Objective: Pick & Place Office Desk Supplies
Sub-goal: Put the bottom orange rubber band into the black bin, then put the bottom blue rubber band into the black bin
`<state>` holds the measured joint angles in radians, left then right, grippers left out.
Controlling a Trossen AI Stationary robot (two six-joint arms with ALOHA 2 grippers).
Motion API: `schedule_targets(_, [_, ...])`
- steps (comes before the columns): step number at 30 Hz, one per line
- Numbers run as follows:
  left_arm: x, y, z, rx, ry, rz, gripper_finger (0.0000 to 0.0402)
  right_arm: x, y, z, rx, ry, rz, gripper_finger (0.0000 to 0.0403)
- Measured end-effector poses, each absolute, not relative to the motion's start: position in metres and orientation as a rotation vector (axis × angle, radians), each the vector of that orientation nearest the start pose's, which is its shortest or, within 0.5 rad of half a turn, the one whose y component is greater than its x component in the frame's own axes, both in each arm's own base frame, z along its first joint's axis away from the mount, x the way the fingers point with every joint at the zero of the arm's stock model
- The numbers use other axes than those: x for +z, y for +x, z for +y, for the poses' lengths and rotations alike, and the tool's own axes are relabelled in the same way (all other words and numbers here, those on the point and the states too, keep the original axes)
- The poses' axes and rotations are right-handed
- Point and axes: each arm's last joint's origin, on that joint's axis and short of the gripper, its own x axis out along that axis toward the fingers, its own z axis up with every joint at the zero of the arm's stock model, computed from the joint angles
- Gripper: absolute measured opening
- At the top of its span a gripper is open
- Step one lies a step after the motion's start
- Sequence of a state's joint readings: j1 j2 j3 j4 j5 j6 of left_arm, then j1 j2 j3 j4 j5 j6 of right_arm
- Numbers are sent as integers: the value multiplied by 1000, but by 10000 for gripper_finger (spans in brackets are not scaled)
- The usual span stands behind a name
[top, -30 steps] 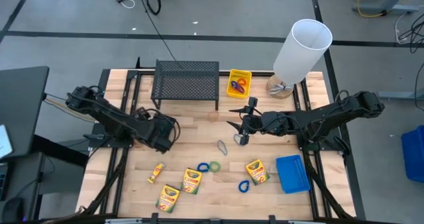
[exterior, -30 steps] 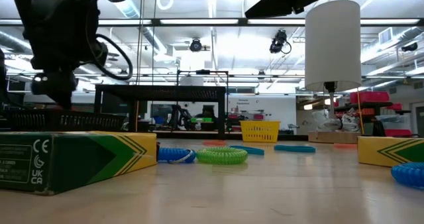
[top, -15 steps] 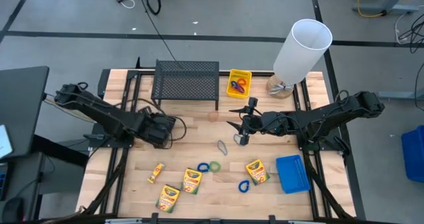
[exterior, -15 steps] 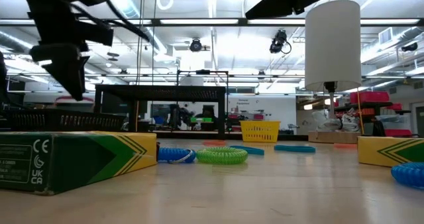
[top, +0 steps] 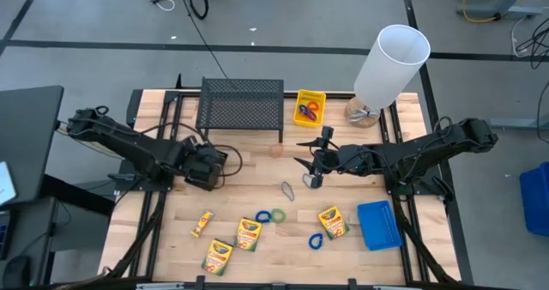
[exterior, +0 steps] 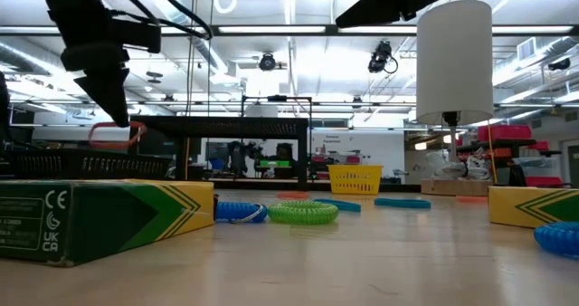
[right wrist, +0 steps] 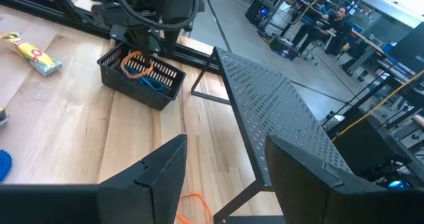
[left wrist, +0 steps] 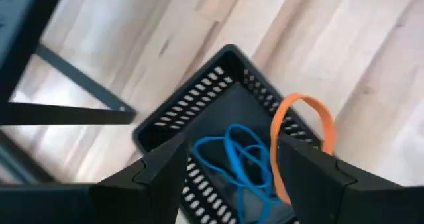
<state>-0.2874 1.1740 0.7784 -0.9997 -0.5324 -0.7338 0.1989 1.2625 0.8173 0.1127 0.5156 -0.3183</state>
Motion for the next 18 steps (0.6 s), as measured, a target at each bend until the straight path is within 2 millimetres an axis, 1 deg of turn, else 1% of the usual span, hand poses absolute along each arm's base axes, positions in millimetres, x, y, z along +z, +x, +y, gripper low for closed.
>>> schedule_targets(2, [217, 181, -39, 626, -107, 1107, 240, 273, 272, 40, -262, -430, 363, 212])
schedule_targets(5, [216, 182, -41, 579, -148, 1133, 266, 273, 272, 40, -262, -426, 367, 212])
schedule_targets(10, [215, 182, -42, 553, -168, 1165, 331, 271, 271, 40, -261, -421, 382, 212])
schedule_targets(14, [214, 177, -39, 592, -156, 1201, 375, 271, 271, 40, -262, -415, 384, 212])
schedule_targets(18, [214, 174, -35, 643, -129, 1219, 389, 271, 271, 40, -261, -416, 388, 212])
